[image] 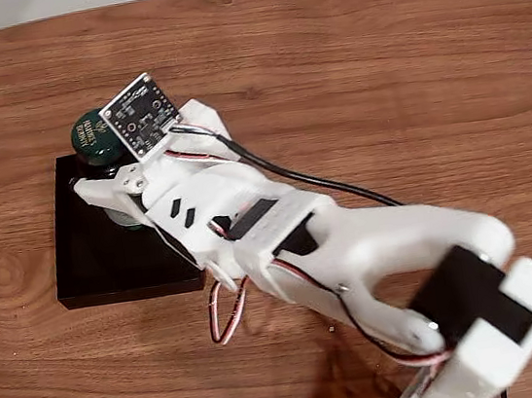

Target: Pick up the pill bottle and place it in the black box.

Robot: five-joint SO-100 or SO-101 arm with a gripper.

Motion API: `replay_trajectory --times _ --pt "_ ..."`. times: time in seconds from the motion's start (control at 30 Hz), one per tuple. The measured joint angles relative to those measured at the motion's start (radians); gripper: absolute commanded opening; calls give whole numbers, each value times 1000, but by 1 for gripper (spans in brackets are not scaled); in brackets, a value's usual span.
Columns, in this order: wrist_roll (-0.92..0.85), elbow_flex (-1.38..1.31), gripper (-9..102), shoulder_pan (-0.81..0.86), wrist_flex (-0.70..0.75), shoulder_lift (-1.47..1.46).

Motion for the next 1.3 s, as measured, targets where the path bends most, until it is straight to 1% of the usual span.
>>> replay_trajectory --times 0.67,1.07,1.3 --pt "-3 -115 6 -14 -126 -236" --pt "-32 -114 18 20 -178 -253" --pt "-32 -58 24 43 -219 -252"
